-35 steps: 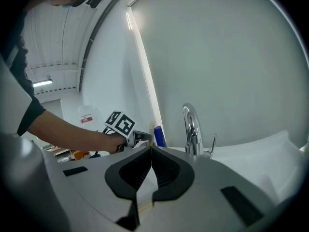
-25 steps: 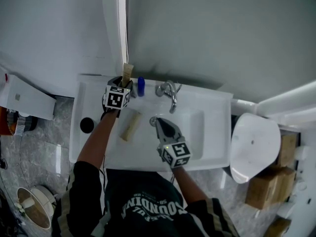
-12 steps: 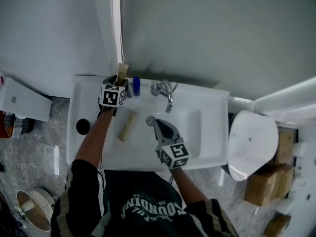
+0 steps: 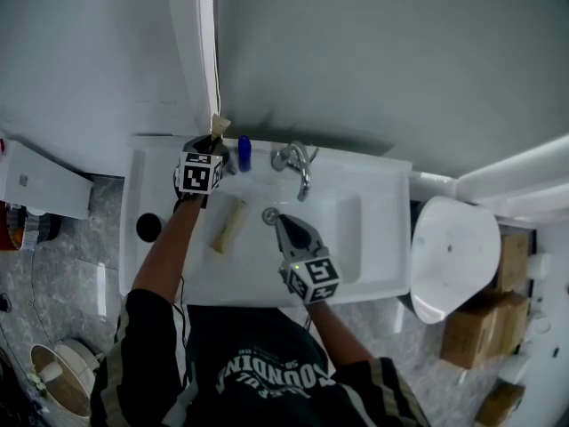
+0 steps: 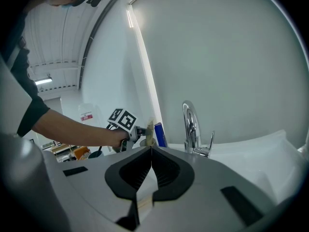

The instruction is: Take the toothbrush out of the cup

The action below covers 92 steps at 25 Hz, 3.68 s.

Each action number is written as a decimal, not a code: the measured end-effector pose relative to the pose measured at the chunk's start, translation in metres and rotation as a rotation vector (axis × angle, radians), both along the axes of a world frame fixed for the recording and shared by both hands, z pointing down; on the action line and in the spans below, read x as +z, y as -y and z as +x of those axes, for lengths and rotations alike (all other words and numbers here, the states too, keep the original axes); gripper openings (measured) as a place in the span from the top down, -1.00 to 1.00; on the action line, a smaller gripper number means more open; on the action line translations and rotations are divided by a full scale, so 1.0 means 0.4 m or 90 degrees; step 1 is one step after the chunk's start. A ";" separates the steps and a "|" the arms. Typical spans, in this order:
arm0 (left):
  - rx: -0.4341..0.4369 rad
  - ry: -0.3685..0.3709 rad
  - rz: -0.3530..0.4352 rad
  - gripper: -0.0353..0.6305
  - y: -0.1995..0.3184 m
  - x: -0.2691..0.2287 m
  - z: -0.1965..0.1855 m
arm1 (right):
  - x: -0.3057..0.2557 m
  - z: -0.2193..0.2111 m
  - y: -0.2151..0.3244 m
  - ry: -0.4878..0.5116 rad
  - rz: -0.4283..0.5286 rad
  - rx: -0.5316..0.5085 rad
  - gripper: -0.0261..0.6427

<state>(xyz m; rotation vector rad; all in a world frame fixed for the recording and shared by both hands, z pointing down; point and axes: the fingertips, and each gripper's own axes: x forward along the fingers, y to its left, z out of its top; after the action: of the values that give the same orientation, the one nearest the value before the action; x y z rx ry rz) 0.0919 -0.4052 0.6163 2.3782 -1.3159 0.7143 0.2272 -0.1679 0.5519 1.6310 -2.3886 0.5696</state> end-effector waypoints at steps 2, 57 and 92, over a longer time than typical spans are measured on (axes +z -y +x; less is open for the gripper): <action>-0.003 -0.013 0.008 0.71 -0.006 -0.027 -0.002 | 0.000 -0.007 0.000 -0.001 -0.002 -0.005 0.92; 0.023 0.003 -0.237 0.71 -0.536 0.371 -0.015 | 0.044 -0.044 -0.012 0.003 -0.030 -0.026 0.92; 0.029 0.021 -0.057 0.90 -0.507 0.162 -0.075 | 0.005 -0.106 -0.016 0.031 0.008 -0.049 0.92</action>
<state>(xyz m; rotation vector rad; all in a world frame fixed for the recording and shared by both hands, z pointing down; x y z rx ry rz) 0.0619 -0.2026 0.6813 2.3417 -1.2192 0.8125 0.1849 -0.1614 0.5541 1.5403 -2.4811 0.5886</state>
